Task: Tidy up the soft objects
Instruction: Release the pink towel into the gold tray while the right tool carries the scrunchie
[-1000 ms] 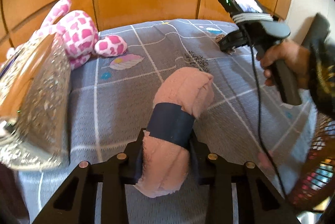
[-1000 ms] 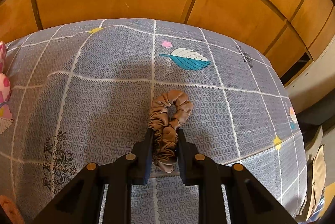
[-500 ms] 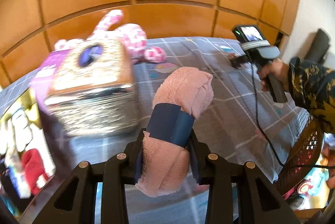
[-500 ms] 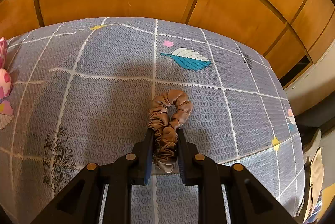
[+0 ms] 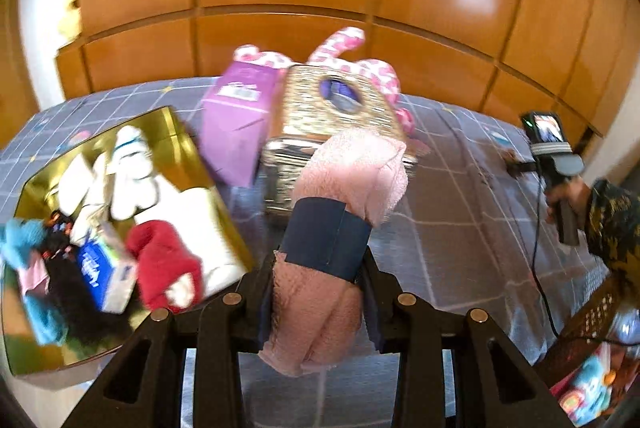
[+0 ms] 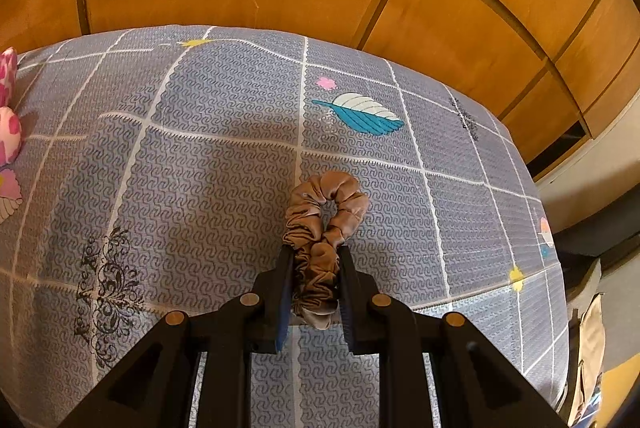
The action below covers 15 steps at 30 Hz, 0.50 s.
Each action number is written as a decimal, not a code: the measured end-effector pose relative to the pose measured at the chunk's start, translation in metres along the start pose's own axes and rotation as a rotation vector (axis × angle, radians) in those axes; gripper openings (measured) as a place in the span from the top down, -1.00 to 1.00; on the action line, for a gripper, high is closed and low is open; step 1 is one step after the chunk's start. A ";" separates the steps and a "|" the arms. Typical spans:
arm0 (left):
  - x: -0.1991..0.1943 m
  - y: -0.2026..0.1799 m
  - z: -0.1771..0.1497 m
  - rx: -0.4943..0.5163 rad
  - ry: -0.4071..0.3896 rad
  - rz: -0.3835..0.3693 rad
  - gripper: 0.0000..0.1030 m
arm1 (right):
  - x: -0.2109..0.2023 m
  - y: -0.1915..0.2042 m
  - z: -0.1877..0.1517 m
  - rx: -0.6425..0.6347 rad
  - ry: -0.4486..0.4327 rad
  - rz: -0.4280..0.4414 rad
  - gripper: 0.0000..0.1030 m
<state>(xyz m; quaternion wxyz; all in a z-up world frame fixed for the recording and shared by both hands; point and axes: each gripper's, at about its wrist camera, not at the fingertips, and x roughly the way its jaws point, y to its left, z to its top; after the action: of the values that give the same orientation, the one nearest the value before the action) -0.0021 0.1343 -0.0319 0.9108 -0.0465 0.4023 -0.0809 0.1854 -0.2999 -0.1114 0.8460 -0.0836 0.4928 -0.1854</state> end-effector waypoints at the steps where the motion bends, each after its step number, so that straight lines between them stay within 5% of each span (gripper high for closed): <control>1: -0.001 0.006 0.001 -0.018 -0.003 0.011 0.29 | 0.000 0.000 0.000 -0.001 0.000 -0.002 0.63; 15: -0.012 0.089 0.010 -0.209 -0.050 0.326 0.27 | -0.006 0.010 -0.003 -0.027 -0.011 -0.025 0.63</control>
<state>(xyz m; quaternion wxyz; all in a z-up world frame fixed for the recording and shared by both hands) 0.0073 0.2247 -0.0295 0.9116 -0.0771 0.3881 0.1112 0.1823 -0.2878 -0.1110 0.8452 -0.1021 0.4895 -0.1889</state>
